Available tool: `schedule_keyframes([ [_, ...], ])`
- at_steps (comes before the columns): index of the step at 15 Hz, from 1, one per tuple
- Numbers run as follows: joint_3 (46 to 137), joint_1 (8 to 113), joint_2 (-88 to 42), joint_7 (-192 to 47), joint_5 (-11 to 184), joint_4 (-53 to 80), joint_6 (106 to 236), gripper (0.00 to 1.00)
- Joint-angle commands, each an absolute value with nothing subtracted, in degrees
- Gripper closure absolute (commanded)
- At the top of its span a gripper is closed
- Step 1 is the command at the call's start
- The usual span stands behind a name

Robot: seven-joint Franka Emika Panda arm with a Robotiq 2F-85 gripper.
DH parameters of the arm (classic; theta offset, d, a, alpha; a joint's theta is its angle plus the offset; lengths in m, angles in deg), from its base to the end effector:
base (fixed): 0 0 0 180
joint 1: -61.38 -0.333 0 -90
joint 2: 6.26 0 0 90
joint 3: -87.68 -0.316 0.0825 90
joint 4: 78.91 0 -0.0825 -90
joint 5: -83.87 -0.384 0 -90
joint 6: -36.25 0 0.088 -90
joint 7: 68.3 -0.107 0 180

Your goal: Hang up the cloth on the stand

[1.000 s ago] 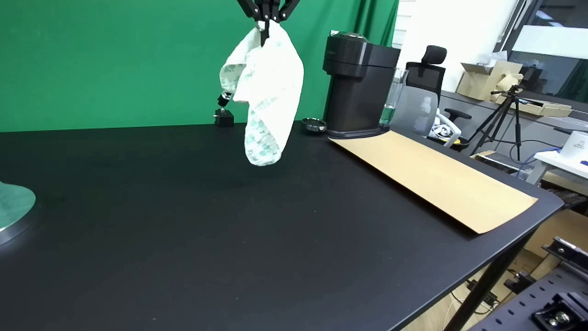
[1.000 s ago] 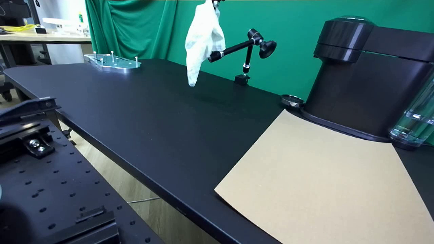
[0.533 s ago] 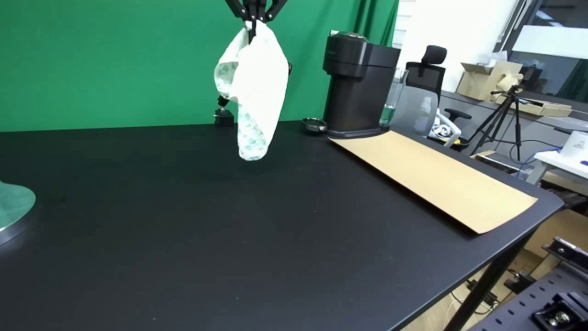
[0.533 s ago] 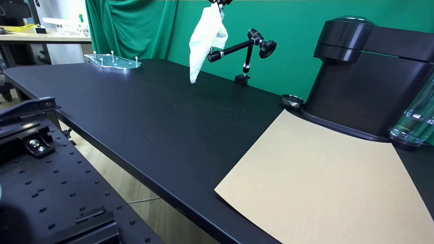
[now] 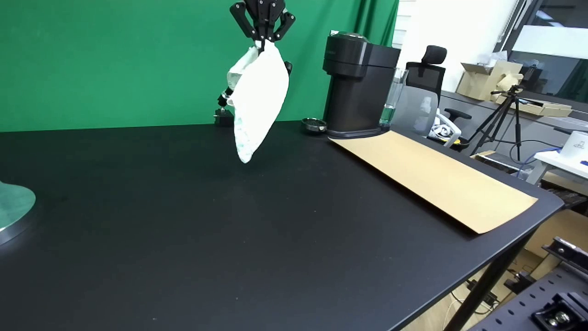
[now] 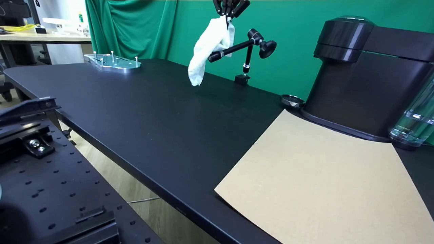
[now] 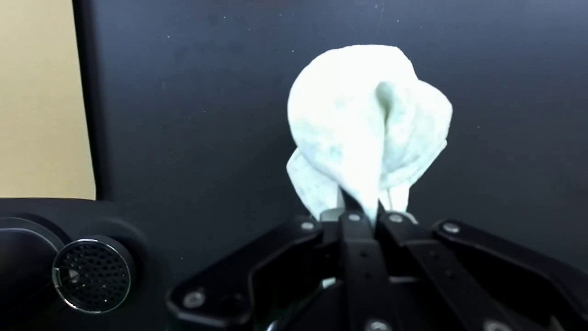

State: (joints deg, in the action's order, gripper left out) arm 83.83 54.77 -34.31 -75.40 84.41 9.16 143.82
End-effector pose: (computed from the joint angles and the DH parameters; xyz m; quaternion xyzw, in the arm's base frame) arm 0.6636 0.1155 0.3598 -0.9968 -0.0282 0.0749 0.0002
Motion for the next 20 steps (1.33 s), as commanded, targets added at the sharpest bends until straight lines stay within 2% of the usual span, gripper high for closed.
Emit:
schedule_keyframes([
  [1,84.27,55.34,-33.32,-76.05,82.77,10.88,145.03,0.99],
  [18,85.2,58.45,-22.26,-75.47,76.77,29.34,157.7,0.99],
  [19,85.35,58.53,-21.66,-75.49,76.76,30.08,157.85,0.72],
  [20,85.46,58.68,-21.15,-75.44,76.64,30.76,157.95,0.71],
])
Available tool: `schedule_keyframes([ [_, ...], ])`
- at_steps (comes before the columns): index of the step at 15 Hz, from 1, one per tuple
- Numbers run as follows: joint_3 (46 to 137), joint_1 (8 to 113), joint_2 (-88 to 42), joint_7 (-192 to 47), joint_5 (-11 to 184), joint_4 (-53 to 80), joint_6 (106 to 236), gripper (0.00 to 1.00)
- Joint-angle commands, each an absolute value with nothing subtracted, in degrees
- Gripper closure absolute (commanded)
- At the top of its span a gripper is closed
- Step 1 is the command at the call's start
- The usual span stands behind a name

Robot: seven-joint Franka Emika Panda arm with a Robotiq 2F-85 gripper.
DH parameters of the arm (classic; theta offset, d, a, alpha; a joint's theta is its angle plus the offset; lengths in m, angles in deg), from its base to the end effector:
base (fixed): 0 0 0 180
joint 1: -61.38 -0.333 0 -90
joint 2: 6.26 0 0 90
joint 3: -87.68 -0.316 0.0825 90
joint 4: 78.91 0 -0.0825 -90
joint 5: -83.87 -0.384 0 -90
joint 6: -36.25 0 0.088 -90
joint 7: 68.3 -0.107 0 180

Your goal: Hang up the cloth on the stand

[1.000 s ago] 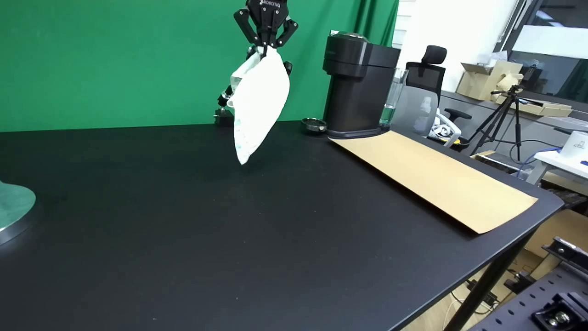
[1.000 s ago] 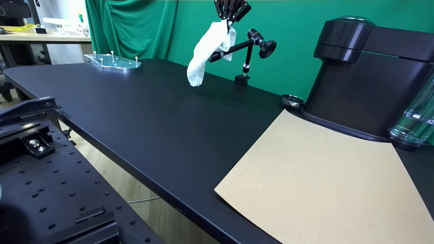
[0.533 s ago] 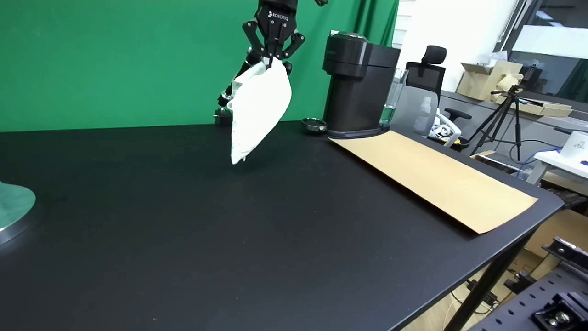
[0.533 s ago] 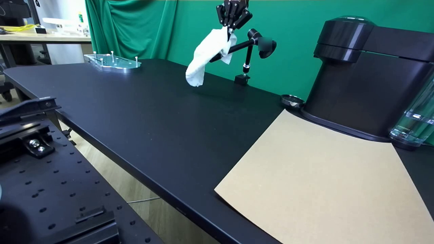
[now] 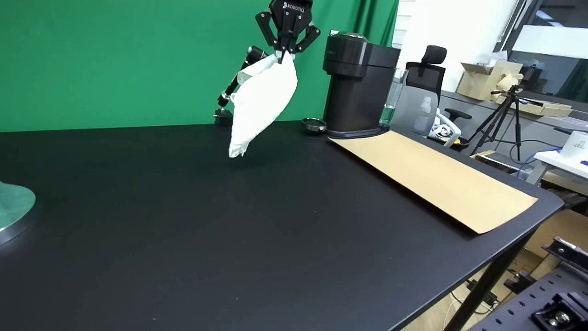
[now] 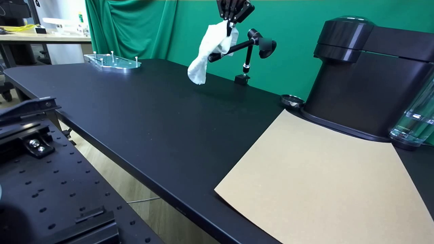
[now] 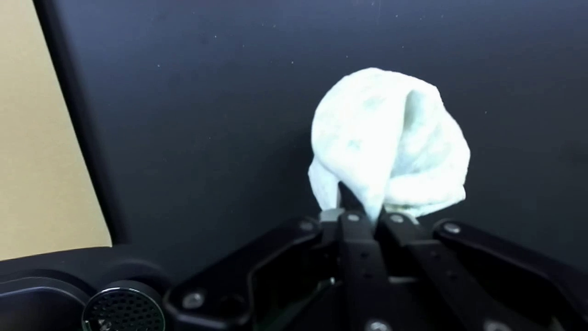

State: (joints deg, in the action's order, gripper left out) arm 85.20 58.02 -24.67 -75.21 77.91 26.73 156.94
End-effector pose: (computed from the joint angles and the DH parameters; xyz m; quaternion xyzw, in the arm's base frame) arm 0.6206 0.0668 0.3486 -0.9976 0.0380 0.0347 0.0472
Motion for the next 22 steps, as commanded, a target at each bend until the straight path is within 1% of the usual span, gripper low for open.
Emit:
schedule_keyframes([
  [1,85.56,58.84,-20.64,-75.52,76.52,31.42,158.22,0.65],
  [3,85.71,59.17,-19.99,-75.48,76.1,32.48,158.66,0.53],
  [4,85.78,59.36,-19.71,-75.38,75.88,32.97,159.0,0.44],
  [8,85.98,59.53,-18.69,-75.23,76.16,34.78,160.25,0.19],
  [9,85.89,59.33,-17.96,-75.12,76.55,35.57,160.49,0.11],
  [10,85.84,58.9,-16.94,-75.45,77.47,36.48,160.75,0.05],
  [11,85.73,58.46,-16.01,-75.77,78.35,37.18,160.31,0.01],
  [12,85.77,57.6,-15.25,-76.73,80.79,37.67,159.08,0.0],
  [18,85.49,52.1,-9.16,-96.29,106.81,43.76,160.7,0.0],
  [20,84.59,51.1,-7.11,-103.43,113.93,45.41,158.12,0.0],
  [22,83.07,50.9,-5.74,-105.89,115.28,46.52,153.33,0.0],
])
